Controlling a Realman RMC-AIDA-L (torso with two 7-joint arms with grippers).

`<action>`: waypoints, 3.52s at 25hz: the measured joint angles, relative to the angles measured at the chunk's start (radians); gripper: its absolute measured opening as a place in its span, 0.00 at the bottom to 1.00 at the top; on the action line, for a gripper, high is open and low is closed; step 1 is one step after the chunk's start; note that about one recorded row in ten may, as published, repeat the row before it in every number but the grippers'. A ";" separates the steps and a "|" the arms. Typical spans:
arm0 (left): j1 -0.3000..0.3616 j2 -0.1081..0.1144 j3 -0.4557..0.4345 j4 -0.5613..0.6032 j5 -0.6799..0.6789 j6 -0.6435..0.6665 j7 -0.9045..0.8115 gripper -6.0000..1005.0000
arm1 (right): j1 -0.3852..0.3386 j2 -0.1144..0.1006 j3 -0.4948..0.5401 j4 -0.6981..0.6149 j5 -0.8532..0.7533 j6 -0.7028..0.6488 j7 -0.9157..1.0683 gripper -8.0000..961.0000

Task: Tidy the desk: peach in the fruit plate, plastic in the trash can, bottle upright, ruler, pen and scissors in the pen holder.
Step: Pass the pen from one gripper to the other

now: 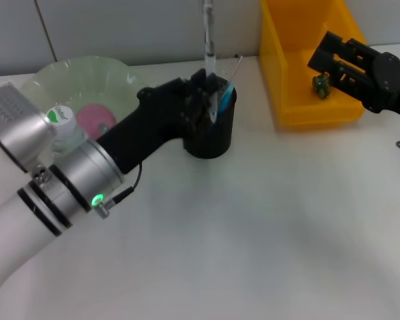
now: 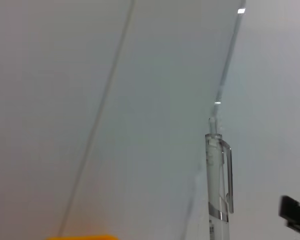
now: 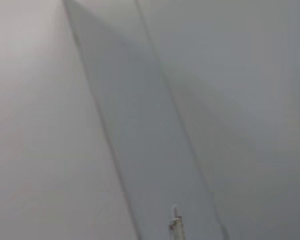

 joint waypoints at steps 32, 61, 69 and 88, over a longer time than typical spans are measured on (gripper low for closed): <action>-0.020 0.023 -0.208 -0.148 0.522 0.531 -0.261 0.17 | 0.117 -0.094 0.027 -0.112 -0.211 -0.337 0.227 0.63; -0.059 0.011 -0.220 -0.148 0.590 0.550 -0.287 0.18 | 0.201 -0.052 0.016 -0.124 -0.318 -0.353 0.266 0.56; -0.059 0.011 -0.225 -0.148 0.590 0.550 -0.287 0.18 | 0.198 -0.050 0.016 -0.124 -0.318 -0.354 0.267 0.54; -0.058 0.009 -0.238 -0.148 0.590 0.553 -0.290 0.19 | 0.198 -0.046 0.016 -0.125 -0.339 -0.354 0.267 0.33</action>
